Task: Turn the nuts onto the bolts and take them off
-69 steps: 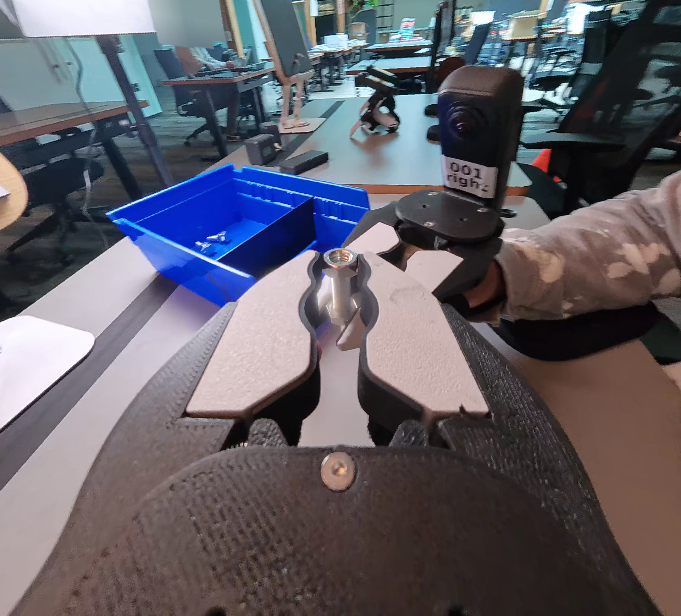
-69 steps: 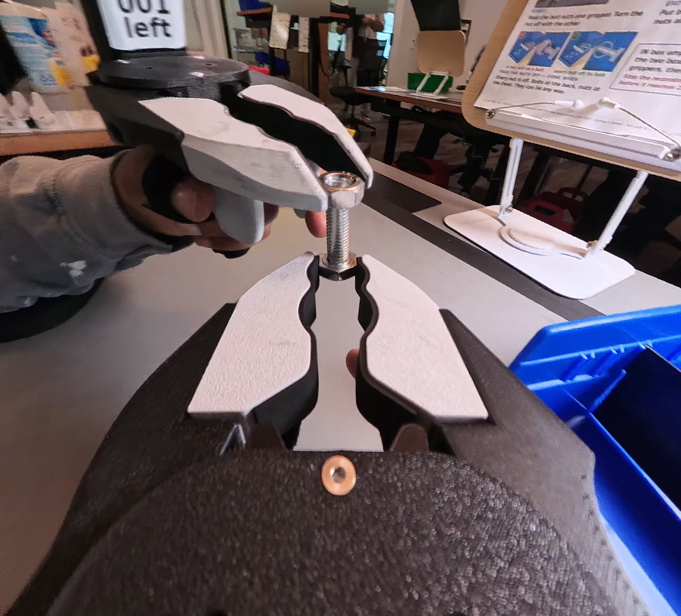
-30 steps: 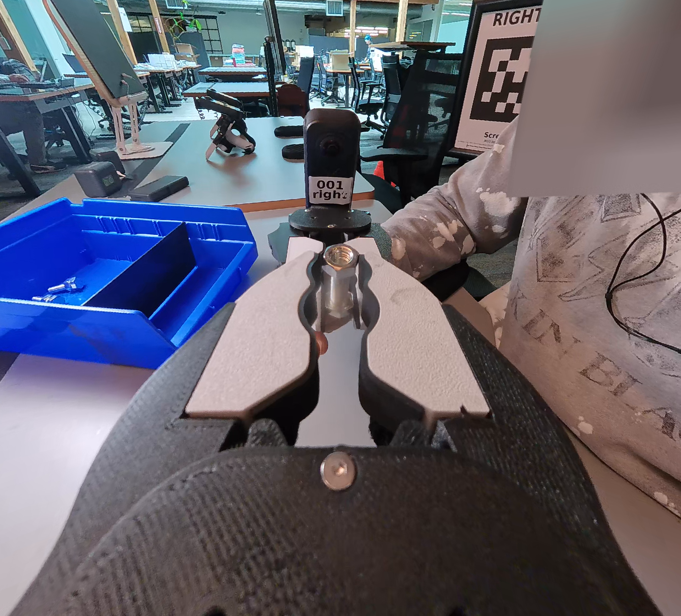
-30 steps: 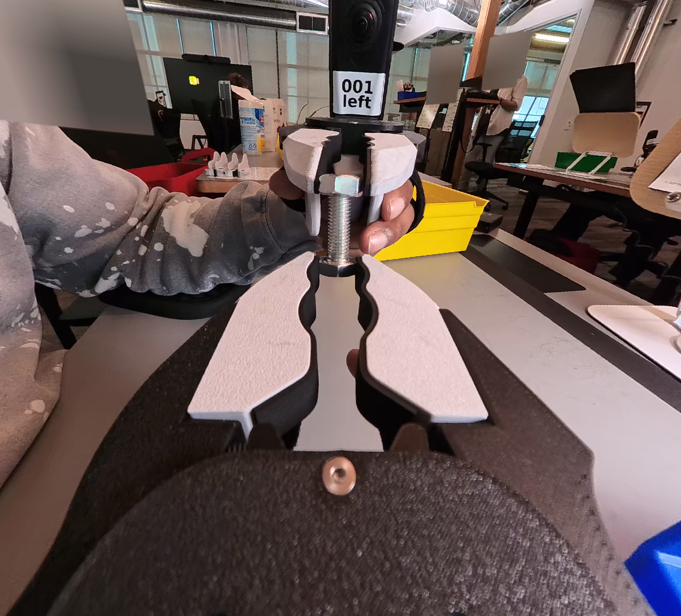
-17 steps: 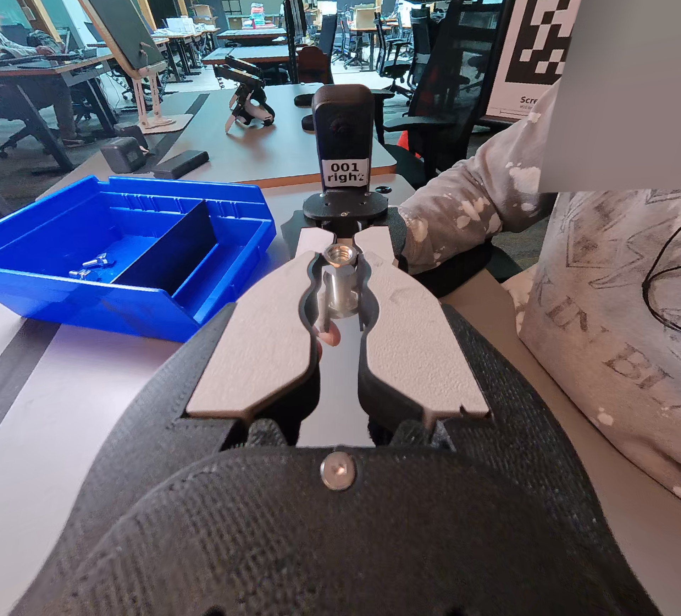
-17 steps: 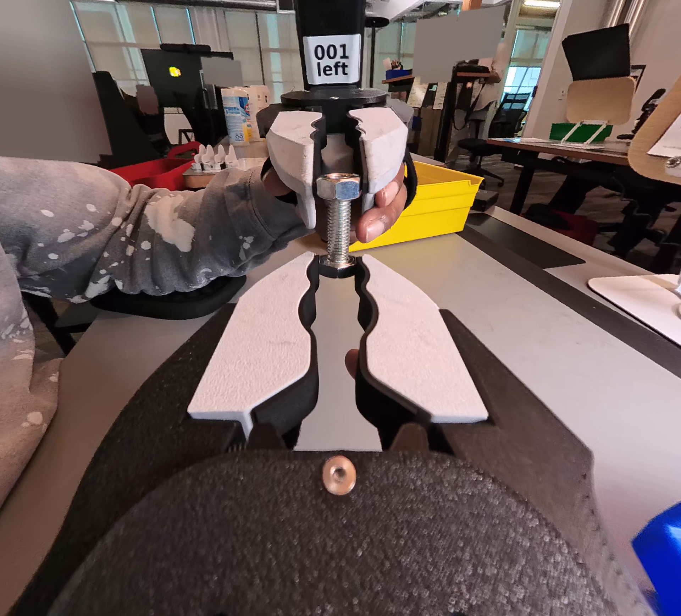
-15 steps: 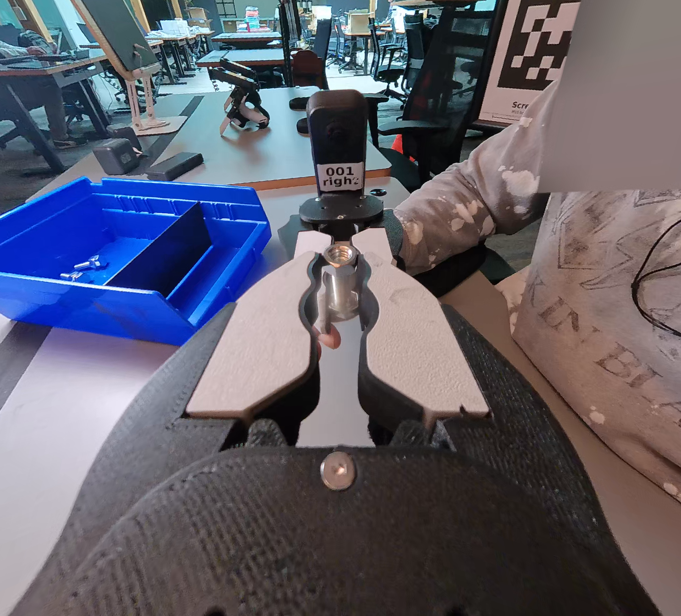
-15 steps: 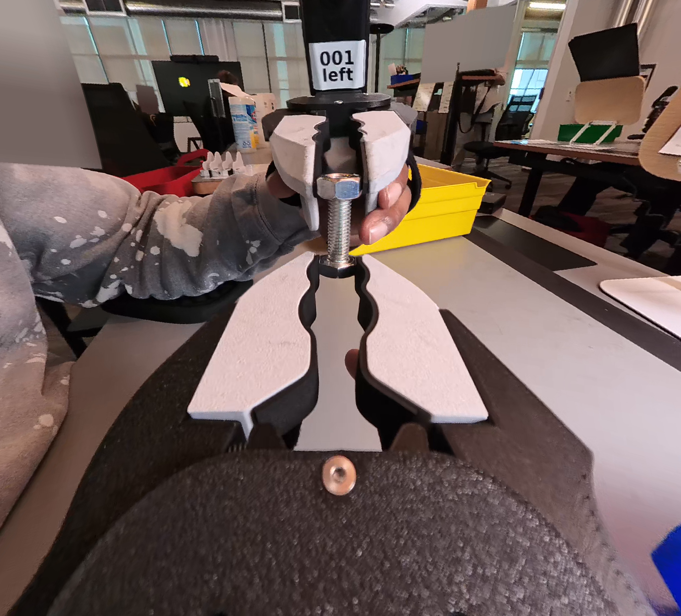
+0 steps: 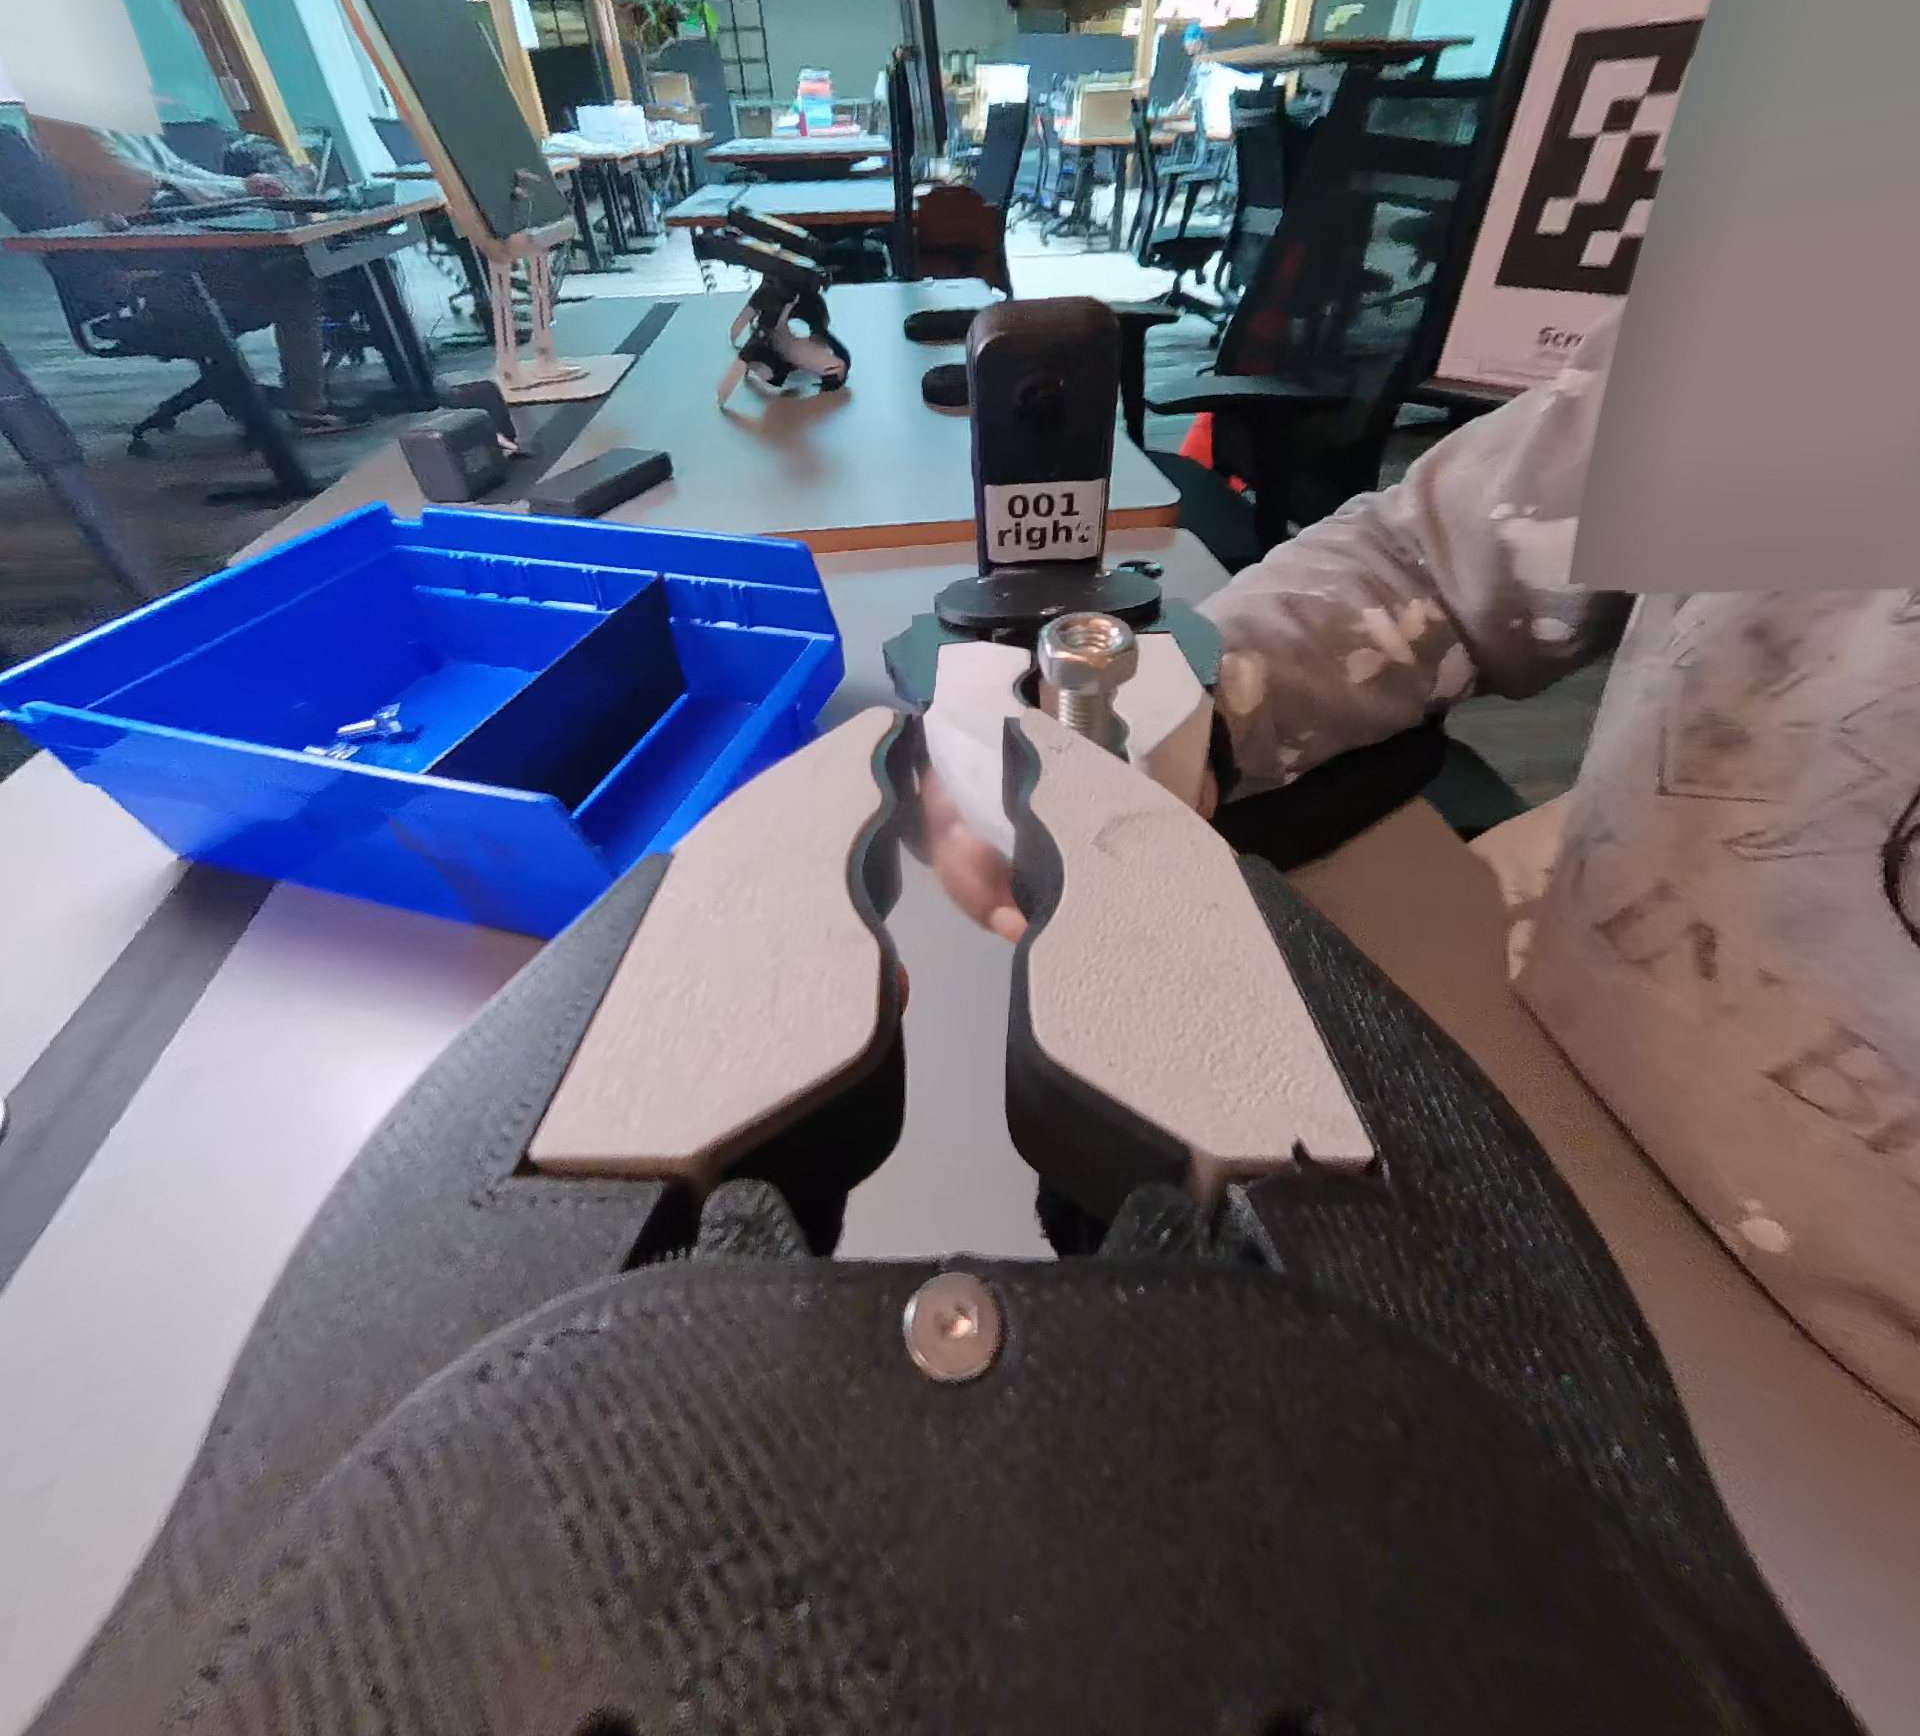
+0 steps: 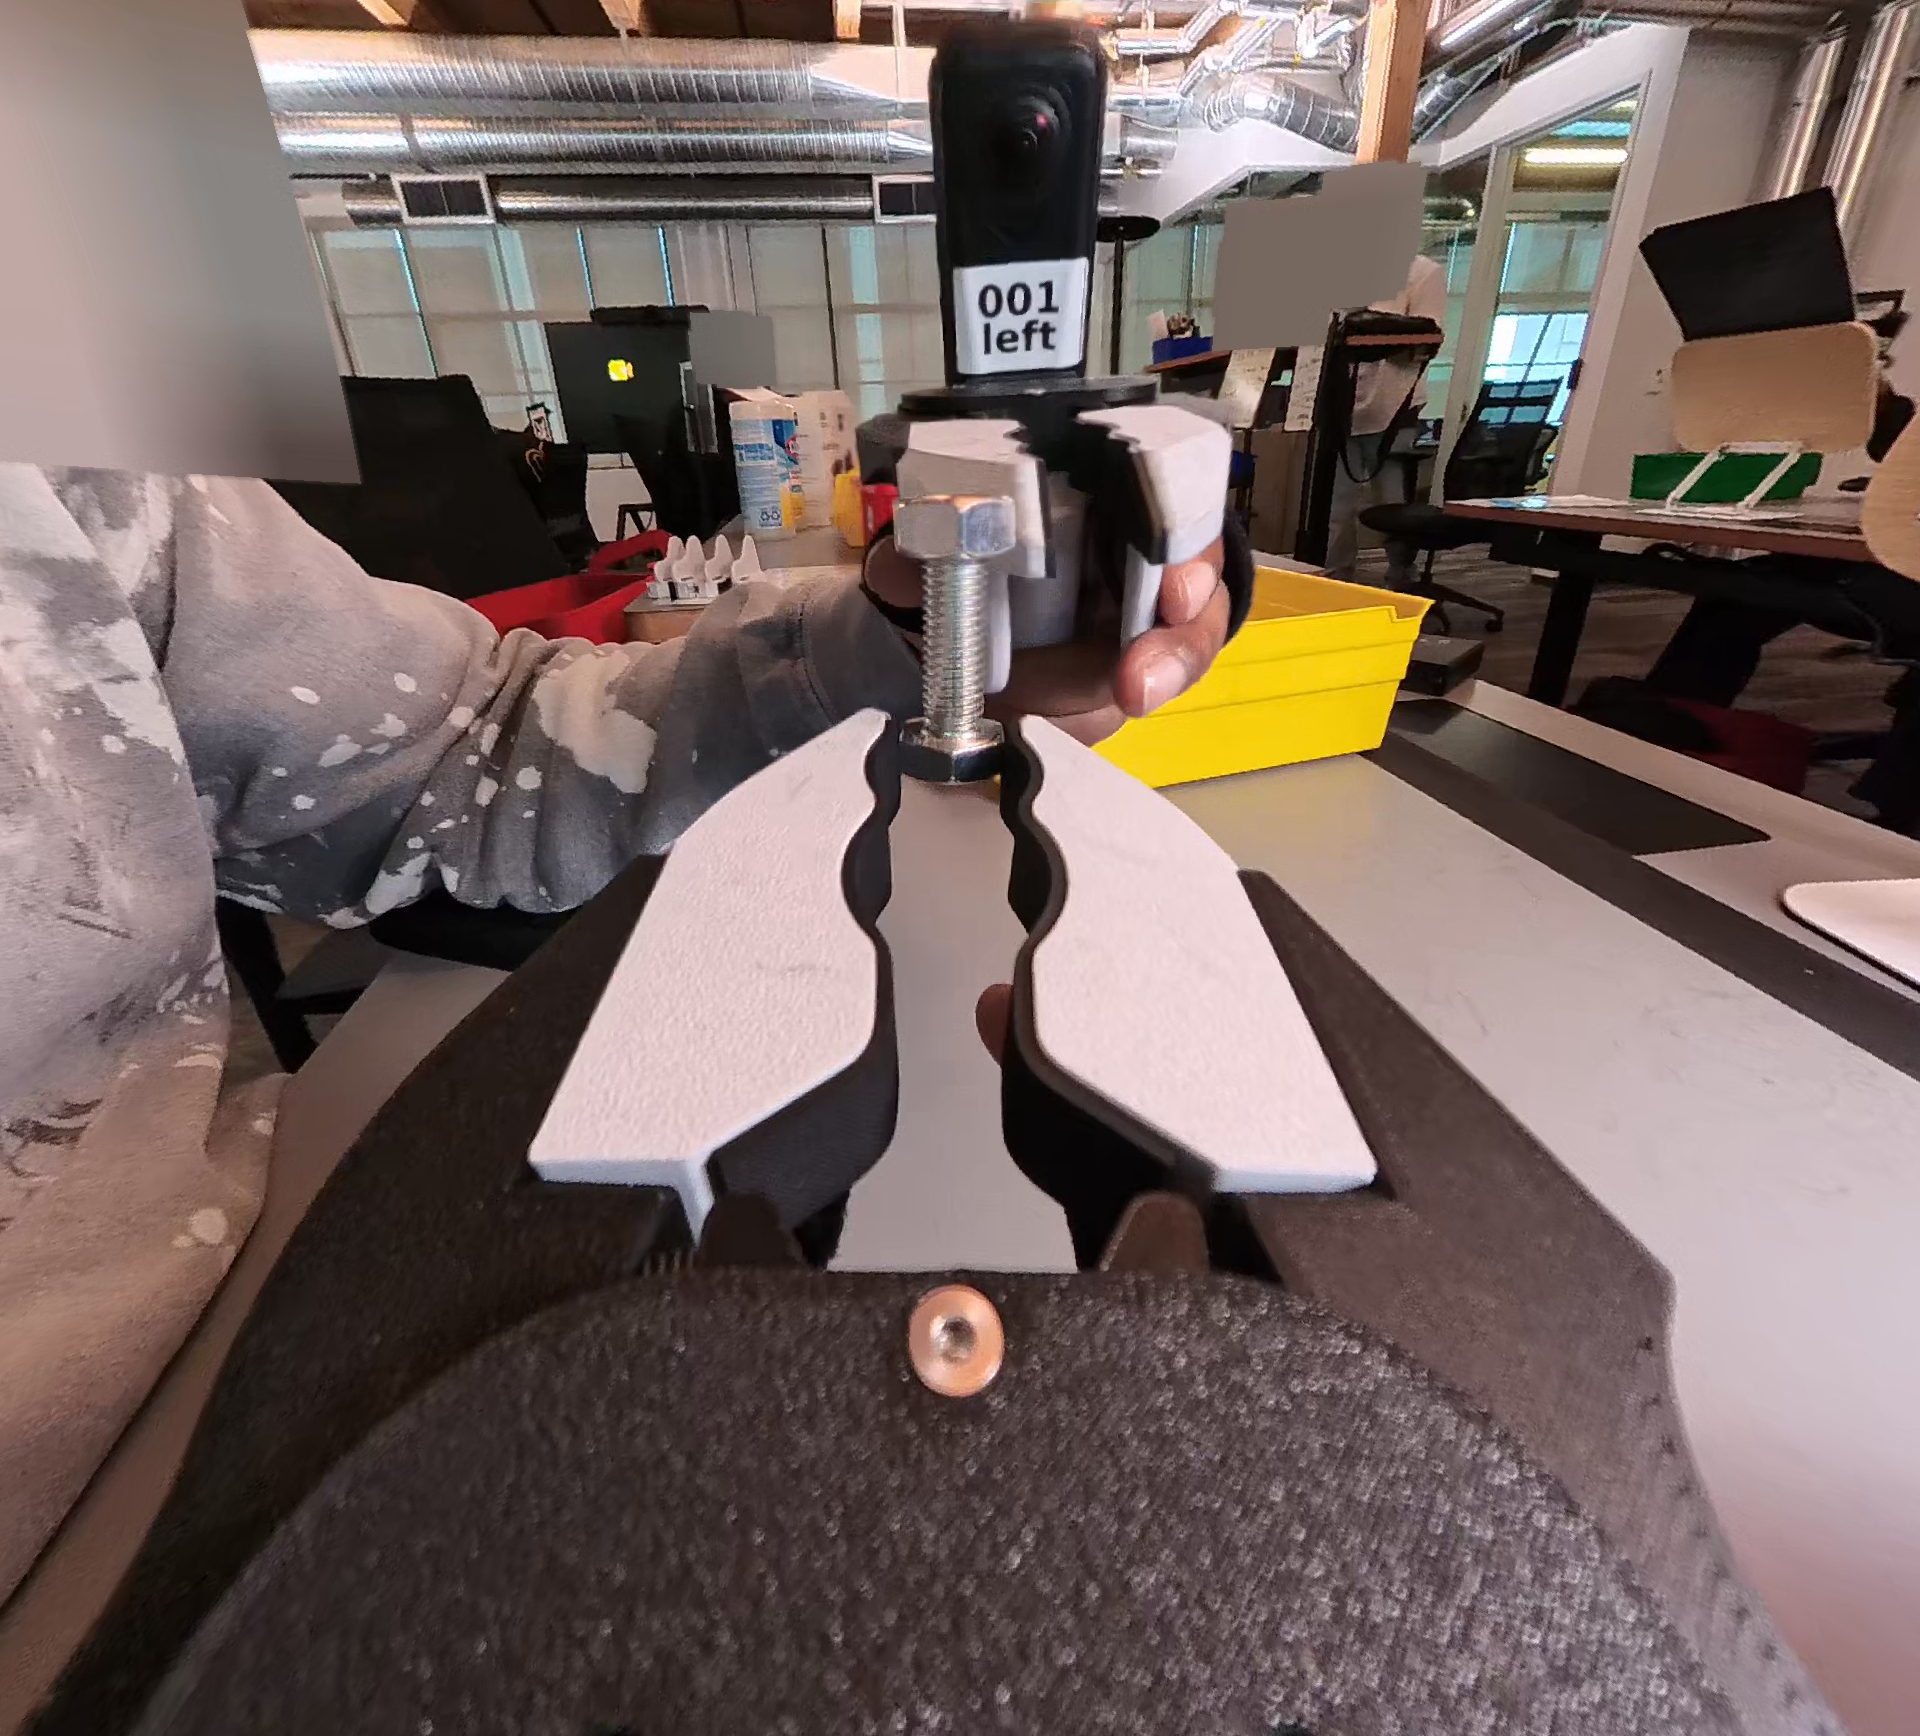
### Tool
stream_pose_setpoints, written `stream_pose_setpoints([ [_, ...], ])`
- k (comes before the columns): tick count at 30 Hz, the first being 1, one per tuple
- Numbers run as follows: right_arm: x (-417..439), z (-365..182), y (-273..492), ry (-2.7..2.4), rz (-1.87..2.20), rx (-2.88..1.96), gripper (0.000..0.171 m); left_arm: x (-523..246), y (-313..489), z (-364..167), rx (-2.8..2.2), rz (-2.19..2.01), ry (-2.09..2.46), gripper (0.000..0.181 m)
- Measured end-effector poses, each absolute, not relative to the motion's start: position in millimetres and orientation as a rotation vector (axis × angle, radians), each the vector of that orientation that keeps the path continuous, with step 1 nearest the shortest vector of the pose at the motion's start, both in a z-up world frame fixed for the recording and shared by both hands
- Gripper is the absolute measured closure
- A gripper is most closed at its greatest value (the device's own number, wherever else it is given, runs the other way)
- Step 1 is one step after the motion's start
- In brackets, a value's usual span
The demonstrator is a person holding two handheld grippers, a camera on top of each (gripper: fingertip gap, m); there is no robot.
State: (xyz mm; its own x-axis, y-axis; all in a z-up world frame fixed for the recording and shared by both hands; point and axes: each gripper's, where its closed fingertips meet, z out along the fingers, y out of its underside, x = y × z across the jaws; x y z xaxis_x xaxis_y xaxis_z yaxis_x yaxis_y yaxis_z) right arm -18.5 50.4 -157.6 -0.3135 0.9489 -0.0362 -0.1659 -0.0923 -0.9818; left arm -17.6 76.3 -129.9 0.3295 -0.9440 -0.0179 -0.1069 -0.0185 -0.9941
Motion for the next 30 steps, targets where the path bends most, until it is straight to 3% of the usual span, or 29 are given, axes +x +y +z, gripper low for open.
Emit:
stream_pose_setpoints([
  [8, -20.5, -159.5, 72.1, -1.186, 1.442, -1.03, 0.153, -6.6, 74.4, -122.6, -1.405, -0.954, 1.0, 0.151],
  [19, -14.3, -147.5, 66.3, -1.166, 1.476, -0.95, 0.153, -20.4, 90.1, -118.2, -1.391, -0.938, 0.88, 0.159],
  [30, -17.6, -153.6, 78.8, -1.134, 1.401, -1.025, 0.153, -5.6, 89.4, -118.2, -1.404, -0.953, 0.878, 0.15],
])
